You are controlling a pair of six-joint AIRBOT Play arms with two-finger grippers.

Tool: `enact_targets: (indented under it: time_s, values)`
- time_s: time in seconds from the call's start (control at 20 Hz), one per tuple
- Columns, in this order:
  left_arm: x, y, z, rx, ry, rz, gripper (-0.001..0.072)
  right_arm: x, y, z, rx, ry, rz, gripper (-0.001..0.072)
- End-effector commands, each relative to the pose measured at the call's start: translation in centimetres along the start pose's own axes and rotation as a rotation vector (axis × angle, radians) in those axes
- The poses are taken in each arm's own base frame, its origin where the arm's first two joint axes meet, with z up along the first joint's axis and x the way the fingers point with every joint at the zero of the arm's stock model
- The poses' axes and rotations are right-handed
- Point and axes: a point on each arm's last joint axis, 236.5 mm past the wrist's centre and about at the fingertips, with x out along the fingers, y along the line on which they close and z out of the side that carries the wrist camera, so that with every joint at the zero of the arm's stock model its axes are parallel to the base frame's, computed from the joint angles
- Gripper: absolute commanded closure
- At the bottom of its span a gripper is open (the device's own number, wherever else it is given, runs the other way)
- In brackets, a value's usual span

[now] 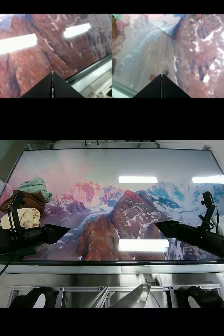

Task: Fold the shirts.

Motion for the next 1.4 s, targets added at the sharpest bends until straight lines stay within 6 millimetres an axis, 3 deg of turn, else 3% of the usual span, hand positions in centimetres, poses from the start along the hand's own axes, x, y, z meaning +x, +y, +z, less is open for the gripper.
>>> enact_targets:
  time_s: [0.0,0.65,0.85,0.95,1.1,1.15,1.2,1.25,1.35]
  values:
    - [0.0,0.0,0.0,0.000,0.000,0.001,0.0692,0.0,0.0,0.0,0.000,0.001,0.001,0.0692]
    - [0.0,0.0,0.0,0.000,0.000,0.001,0.0692,0.0,0.3,0.0,0.013,-0.003,0.014,0.0692]
    - [-0.1,1.0,1.8,-0.048,-0.078,0.041,0.0703,0.0,0.3,0.1,0.014,-0.003,0.014,0.0692]
    - [-1.0,3.6,4.7,-0.046,-0.174,0.159,0.0703,0.0,0.3,0.1,0.014,-0.007,0.013,0.0692]
    - [-4.0,11.1,10.8,0.027,-0.154,0.440,0.0698,0.0,0.4,0.7,0.026,-0.031,0.018,0.0692]
    - [-4.5,13.1,13.5,0.023,-0.140,0.473,0.0665,0.0,0.6,0.9,0.034,-0.038,0.025,0.0693]
    - [-4.5,15.0,16.1,0.003,-0.135,0.479,0.0401,0.0,0.6,1.0,0.035,-0.041,0.025,0.0692]
    - [-4.3,17.0,18.5,-0.006,-0.132,0.487,0.0033,0.0,0.6,1.0,0.035,-0.041,0.025,0.0692]
    - [-3.4,22.1,22.4,-0.041,-0.105,0.492,0.0004,0.0,0.6,1.0,0.035,-0.041,0.025,0.0692]
